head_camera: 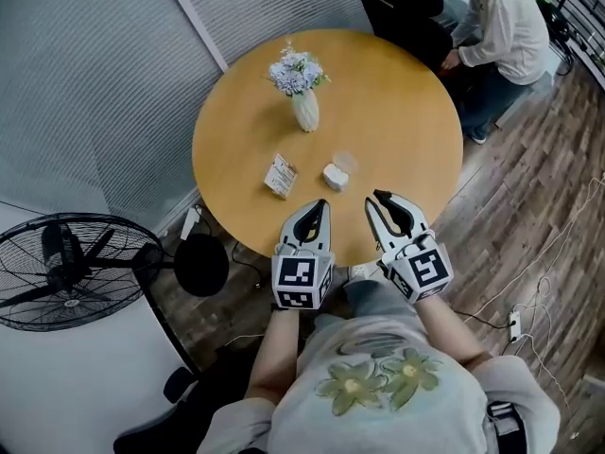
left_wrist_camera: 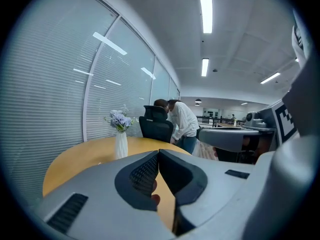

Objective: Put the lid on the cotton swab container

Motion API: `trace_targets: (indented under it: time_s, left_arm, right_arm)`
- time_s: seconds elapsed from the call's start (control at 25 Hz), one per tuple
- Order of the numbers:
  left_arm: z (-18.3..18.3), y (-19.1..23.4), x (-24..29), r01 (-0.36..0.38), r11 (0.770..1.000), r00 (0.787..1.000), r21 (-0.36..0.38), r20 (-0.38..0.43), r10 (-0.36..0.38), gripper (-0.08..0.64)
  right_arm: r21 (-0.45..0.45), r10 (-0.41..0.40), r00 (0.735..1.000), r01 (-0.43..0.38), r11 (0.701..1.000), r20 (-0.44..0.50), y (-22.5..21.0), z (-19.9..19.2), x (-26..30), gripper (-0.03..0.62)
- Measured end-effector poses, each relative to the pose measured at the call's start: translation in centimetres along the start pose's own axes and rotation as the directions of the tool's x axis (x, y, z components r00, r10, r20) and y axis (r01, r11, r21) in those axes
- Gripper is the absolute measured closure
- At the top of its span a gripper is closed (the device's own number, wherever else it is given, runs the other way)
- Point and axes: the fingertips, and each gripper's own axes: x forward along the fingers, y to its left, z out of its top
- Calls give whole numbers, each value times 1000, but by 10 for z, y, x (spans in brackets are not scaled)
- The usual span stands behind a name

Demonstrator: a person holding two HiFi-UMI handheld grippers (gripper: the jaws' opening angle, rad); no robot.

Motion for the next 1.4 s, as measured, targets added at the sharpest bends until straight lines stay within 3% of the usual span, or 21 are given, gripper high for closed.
trace_targets:
  time_s: [0.16,0.24,0.32,0.52,1.04,1.4]
  left_arm:
    - [-2,5,20,-13,1000,1000,-6,-7,13,464]
    - [-3,6,29,-10,1000,1000,9,-12,10,354]
    - [-6,5,38,-4,1000,1000,23,-16,4,299]
    - [-17,5,56,0,1000,1000,22,-27,1,193]
    - [-77,17,89,-31,999,985,19,-169,34,190]
    - [-113,28,116,-13,1000,970,17,-243,16,190]
  right_arm:
    - [4,32,999,-32,999,-8,-17,-1,17,460]
    - [9,35,999,-35,999,-10,-26,-3,24,424]
    - [14,35,999,-35,999,-11,-35,-5,28,380]
    - [27,49,999,-49,998,-24,-54,-11,38,374]
    - [29,113,988,-110,993,-104,-67,-40,64,374]
    - [47,104,982,-98,994,-157,-71,-62,81,376]
